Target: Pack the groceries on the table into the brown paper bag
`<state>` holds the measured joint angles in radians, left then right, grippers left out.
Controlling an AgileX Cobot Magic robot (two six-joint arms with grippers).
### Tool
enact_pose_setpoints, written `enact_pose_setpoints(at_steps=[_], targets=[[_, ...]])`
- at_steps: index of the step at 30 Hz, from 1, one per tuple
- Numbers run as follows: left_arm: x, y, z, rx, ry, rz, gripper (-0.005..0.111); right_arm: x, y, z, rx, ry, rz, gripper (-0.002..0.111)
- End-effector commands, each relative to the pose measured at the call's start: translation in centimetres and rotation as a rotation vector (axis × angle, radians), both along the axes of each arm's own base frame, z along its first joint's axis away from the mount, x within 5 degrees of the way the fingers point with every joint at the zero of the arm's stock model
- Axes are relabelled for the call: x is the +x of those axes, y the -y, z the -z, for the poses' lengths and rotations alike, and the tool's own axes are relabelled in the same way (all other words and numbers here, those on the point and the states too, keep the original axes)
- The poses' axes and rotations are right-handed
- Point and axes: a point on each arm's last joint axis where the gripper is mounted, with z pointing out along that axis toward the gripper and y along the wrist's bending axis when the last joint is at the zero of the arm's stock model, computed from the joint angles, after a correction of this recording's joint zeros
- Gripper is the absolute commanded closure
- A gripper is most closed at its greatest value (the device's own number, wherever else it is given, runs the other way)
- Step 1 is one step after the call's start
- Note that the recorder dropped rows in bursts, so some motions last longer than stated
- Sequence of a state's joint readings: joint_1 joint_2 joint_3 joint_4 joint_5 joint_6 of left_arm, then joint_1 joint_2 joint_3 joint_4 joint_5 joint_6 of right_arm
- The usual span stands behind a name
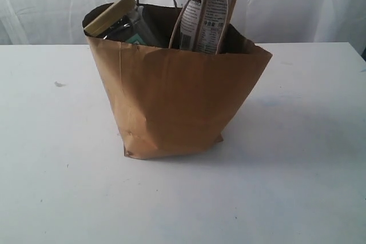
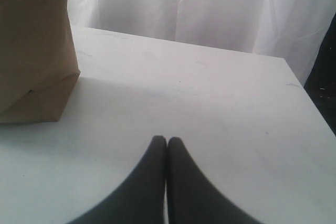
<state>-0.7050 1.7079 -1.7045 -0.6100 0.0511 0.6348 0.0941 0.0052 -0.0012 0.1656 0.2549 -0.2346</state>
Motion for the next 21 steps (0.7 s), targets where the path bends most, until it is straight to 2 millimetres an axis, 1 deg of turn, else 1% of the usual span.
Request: enact_pose_setpoints(at_steps=[1, 8, 13, 18, 21], targets=[[-0.2, -0.3, 1.4, 0.091, 0.012, 0.025, 0.107, 0.0, 0.0, -0.1, -0.007, 0.014, -0.004, 0.108], [0.3, -0.6, 2.3, 0.083, 0.038, -0.032, 0.107, 0.0, -0.2, -0.1, -0.007, 0.014, -0.033, 0.108], [0.8, -0.9, 2.7, 0.118, 0.070, -0.046, 0.107, -0.1, -0.2, -0.1, -0.007, 0.014, -0.045, 0.108], [2.0, -2.4, 2.8, 0.120, 0.056, -0.086, 0.107, -0.1, -0.2, -0.1, -0.007, 0.014, -0.045, 0.108], [2.4, -3.0, 3.0, 0.134, 0.033, -0.085, 0.106, -0.1, -0.2, -0.1, -0.007, 0.014, -0.045, 0.108]])
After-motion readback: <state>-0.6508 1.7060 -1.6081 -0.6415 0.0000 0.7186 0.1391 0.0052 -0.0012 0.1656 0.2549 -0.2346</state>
